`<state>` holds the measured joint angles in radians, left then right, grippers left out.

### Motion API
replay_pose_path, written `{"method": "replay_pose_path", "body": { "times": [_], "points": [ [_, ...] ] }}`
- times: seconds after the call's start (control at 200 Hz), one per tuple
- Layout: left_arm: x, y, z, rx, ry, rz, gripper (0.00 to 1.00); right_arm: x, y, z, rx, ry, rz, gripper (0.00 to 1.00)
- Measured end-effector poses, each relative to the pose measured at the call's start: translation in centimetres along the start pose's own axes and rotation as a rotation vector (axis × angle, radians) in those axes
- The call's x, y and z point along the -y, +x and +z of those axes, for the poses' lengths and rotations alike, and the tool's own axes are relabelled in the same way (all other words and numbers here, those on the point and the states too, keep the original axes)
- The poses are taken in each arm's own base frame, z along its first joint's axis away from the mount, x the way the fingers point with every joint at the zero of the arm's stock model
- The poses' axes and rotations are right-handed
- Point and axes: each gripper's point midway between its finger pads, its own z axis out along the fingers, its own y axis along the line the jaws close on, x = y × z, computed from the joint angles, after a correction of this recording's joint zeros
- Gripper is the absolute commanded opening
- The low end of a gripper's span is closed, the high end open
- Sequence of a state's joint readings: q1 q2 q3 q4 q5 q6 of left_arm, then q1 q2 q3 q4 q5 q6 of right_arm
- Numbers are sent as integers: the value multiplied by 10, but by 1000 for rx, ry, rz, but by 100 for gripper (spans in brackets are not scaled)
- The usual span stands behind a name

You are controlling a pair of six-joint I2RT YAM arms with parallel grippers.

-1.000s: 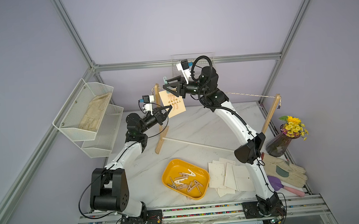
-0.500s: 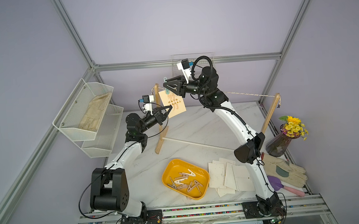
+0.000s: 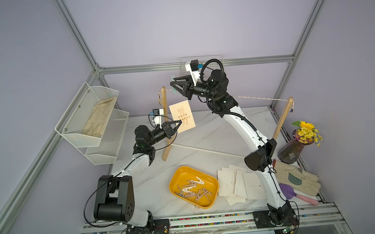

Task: Remove the postcards from the strings
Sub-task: Remove the clamp from the clothesline, then place the clamp in the storage box.

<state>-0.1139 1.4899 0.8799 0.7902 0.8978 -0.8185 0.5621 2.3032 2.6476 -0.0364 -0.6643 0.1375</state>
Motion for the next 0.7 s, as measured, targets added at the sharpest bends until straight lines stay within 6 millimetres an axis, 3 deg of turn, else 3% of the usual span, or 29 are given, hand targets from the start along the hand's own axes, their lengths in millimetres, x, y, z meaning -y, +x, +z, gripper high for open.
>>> {"method": "replay_pose_path", "body": {
  "times": [0.13, 0.24, 0.52, 0.6, 0.7],
  "points": [
    [16, -3, -5, 1, 25, 21, 0, 4, -15, -3, 31, 52, -79, 28],
    [42, -10, -10, 0, 68, 63, 0, 3, -35, -8, 59, 91, -147, 28],
    [106, -20, -35, -1, 114, 243, 0, -25, -93, -34, 106, 105, -253, 27],
    [130, -28, -50, 36, 85, 339, 0, -39, -92, -53, 62, 111, -229, 28],
    [167, -45, -81, 150, -10, 504, 0, -64, -80, -89, 10, 122, -194, 28]
  ]
}}
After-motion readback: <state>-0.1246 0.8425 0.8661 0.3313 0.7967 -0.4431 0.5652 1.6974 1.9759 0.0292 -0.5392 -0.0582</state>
